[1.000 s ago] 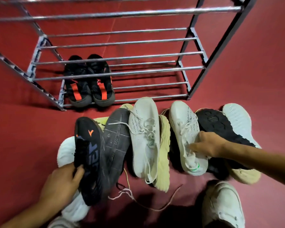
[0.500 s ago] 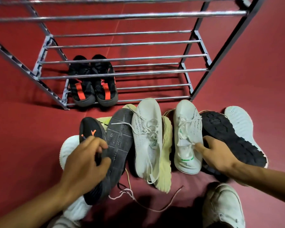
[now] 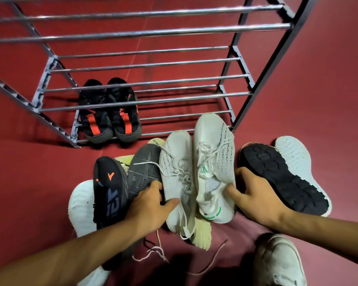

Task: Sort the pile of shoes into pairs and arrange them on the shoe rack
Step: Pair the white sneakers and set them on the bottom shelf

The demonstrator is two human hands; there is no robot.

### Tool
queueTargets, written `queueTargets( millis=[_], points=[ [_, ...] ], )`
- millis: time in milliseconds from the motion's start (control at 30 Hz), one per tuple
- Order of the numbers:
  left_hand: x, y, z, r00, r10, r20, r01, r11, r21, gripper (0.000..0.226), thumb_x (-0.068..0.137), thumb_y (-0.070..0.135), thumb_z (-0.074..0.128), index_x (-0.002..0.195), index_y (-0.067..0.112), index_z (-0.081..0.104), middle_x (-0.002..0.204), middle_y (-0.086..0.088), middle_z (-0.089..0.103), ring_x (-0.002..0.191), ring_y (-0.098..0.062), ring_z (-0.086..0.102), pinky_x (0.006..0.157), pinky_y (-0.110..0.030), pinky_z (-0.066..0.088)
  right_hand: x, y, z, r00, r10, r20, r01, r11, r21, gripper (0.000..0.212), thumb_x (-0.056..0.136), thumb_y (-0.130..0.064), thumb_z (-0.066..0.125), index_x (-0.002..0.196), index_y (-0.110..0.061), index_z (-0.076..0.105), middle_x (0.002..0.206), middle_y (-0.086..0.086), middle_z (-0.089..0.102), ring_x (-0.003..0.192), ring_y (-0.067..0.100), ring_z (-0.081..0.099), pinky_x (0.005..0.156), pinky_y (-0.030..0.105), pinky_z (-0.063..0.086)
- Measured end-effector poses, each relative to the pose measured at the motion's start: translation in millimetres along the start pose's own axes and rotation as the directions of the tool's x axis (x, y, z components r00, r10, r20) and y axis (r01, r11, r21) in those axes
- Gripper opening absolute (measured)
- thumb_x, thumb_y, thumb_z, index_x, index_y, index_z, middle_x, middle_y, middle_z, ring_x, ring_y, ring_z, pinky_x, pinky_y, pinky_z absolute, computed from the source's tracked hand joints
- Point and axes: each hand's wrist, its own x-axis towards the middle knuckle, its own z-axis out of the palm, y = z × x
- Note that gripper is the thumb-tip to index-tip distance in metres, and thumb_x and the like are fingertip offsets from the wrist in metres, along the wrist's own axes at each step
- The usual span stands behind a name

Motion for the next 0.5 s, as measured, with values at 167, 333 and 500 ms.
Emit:
queueTargets(
  millis=[167, 333, 500],
  points=[
    [-2, -12, 5, 0.994, 0.038, -0.097, -0.06, 0.972, -0.229, 0.015, 0.087, 0.027, 0.069, 0.097, 0.02, 0.06, 0.068, 0.006, 0.062, 0.062, -0.018, 0.06, 0.068, -0.044, 0.053, 1, 4, -1, 1.0, -0.011, -0.008, 0.011, 1.0, 0.01, 0.015, 0.087, -0.038, 0.063, 0.094, -0.026, 0.058, 0.073, -0.008, 0.069, 0.067, 0.001, 0.062, 0.058, 0.013, 0.046],
    [-8, -6, -26, 0.975, 0.079, -0.206, -0.173, 0.852, -0.494, 0.02, 0.068, 0.006, 0.049, 0.054, 0.02, 0.046, 0.047, 0.007, 0.043, 0.042, -0.01, 0.036, 0.04, -0.023, 0.031, 23, -5, -17, 0.998, -0.06, -0.024, 0.061, 0.998, 0.036, 0.02, 0.091, -0.036, 0.059, 0.084, -0.017, 0.063, 0.071, 0.001, 0.068, 0.069, 0.023, 0.063, 0.065, 0.038, 0.051],
    [11, 12, -72, 0.936, 0.001, -0.353, -0.177, 0.866, -0.467, 0.023, 0.077, 0.011, 0.057, 0.055, 0.018, 0.053, 0.046, 0.006, 0.047, 0.045, -0.005, 0.039, 0.046, -0.027, 0.034, 62, -22, -34, 0.984, -0.172, -0.039, 0.171, 0.985, -0.037, 0.018, 0.096, -0.03, 0.054, 0.086, -0.022, 0.067, 0.073, -0.003, 0.07, 0.069, 0.019, 0.063, 0.063, 0.02, 0.045]
  ],
)
